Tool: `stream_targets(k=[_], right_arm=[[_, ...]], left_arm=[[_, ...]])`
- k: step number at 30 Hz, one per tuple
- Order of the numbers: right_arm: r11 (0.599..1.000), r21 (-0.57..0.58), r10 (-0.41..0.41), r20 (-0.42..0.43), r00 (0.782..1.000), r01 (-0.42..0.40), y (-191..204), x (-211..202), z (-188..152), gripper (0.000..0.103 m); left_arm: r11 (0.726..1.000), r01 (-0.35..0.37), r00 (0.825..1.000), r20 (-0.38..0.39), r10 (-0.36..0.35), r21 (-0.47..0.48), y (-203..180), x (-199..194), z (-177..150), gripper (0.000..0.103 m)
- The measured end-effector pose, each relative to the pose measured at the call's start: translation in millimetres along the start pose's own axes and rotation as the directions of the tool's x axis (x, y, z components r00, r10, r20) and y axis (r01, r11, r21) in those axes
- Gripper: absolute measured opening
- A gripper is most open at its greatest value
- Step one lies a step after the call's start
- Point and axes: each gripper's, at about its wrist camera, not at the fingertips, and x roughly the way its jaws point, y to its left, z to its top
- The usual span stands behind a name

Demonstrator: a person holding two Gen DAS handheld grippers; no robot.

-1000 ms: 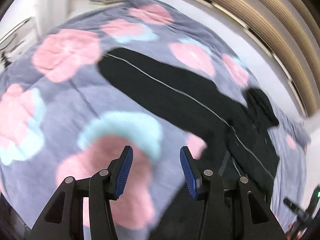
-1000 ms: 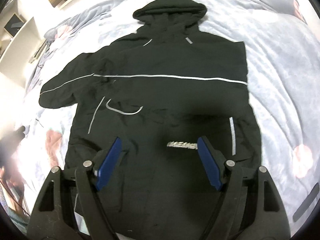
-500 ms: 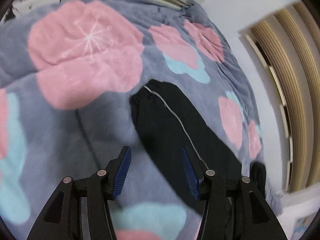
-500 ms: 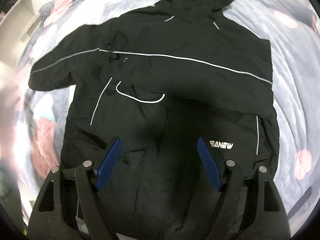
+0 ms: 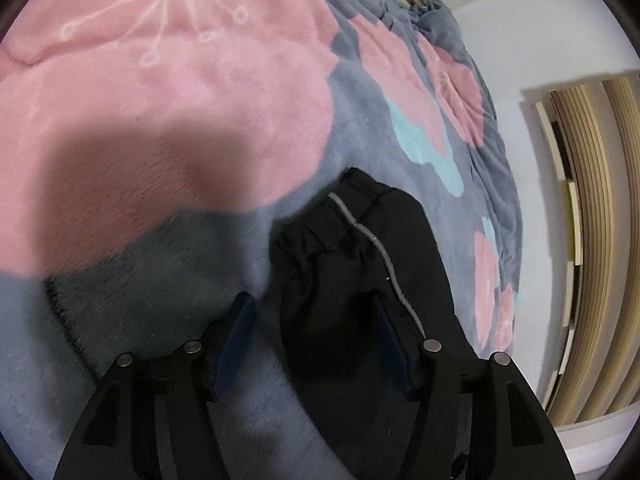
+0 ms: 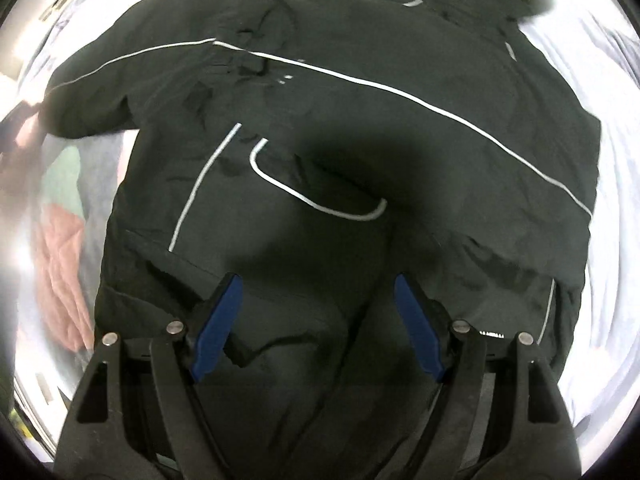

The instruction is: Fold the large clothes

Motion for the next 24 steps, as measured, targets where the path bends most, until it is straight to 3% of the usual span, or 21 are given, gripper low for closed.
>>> stream_targets(k=[1, 3, 7, 12, 14, 19, 24], right_arm=[[1.0, -0.004, 0.0, -0.001, 1.0, 0.0, 1.5, 1.5, 1.3, 0.076], [1.0, -0.006, 0.01, -0.007, 1.0, -0.01, 2.9, 8.1, 4.1, 0.076], [0.999, 0.009, 0.04, -0.002, 0.999, -0.04, 3.0, 11.0, 2.8, 0.076], [0.998, 0.026, 0.053, 0.022, 0.998, -0.053, -6.3, 3.9, -9.2, 0.076], [0.997, 0.05, 0.064, 0.038, 0.997, -0.066, -13.4, -1.9, -15.5, 0.076], [0.991, 0.096, 0.085, 0.095, 0.992, -0.094, -26.1, -19.9, -28.8, 0.076], [0.983, 0.144, 0.098, 0.136, 0.986, -0.118, -42.7, -32.5, -42.0, 0.076]], left_arm=[[1.0, 0.001, 1.0, 0.005, -0.002, 0.017, -4.4, -1.2, -1.3, 0.044], [0.997, 0.015, 1.0, 0.011, -0.016, 0.069, -16.9, -5.1, -4.2, 0.022], [0.98, -0.004, 0.998, 0.068, -0.009, 0.198, -50.2, -31.4, -13.9, 0.015], [0.929, 0.064, 0.99, 0.095, -0.106, 0.364, -116.2, -79.2, -43.2, 0.014], [0.888, 0.113, 0.985, 0.07, -0.161, 0.446, -152.2, -96.3, -67.7, 0.013], [0.751, 0.21, 0.971, -0.042, -0.236, 0.626, -235.0, -118.7, -145.4, 0.013], [0.621, 0.314, 0.948, -0.199, -0.248, 0.718, -298.1, -105.7, -230.5, 0.013]])
